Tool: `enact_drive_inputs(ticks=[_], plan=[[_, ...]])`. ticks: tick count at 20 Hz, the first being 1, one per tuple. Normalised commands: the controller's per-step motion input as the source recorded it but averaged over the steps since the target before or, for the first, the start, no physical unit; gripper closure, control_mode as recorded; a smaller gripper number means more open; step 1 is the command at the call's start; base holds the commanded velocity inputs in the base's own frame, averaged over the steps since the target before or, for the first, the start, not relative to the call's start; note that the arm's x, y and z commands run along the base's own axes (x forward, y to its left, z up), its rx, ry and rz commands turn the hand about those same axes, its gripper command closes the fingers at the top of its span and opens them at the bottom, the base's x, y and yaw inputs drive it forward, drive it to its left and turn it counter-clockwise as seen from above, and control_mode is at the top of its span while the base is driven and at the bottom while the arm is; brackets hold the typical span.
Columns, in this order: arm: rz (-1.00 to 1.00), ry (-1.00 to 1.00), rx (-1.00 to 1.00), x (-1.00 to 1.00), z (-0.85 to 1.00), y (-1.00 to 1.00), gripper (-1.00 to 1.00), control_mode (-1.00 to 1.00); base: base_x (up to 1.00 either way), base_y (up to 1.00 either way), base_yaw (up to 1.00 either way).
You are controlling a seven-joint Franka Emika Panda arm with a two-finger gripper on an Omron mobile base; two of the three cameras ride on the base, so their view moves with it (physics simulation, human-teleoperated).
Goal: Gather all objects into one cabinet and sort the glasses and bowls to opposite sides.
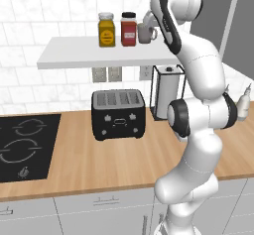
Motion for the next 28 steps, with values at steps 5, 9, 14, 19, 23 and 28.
enact_drive_inputs(ticks=[5,9,14,19,23,28], plan=[[0.00,-0.01,0.00,0.00,-0.24,0.00,-1.00,-1.00,0.00,0.00,0.00],[0.00,-0.07,0.00,0.00,-0.20,0.00,-1.00,-1.00,0.00,0.00,0.00],[0.00,-0.14,0.00,0.02,-0.14,0.00,-1.00,-1.00,0.00,0.00,0.00],[0.00,-0.15,0.00,0.12,-0.11,0.00,-1.00,-1.00,0.00,0.00,0.00],[0.00,-0.08,0.00,0.13,-0.12,0.00,-1.00,-1.00,0.00,0.00,0.00],[0.00,-0.01,0.00,0.18,-0.07,0.00,-1.00,-1.00,0.00,0.00,0.00]])
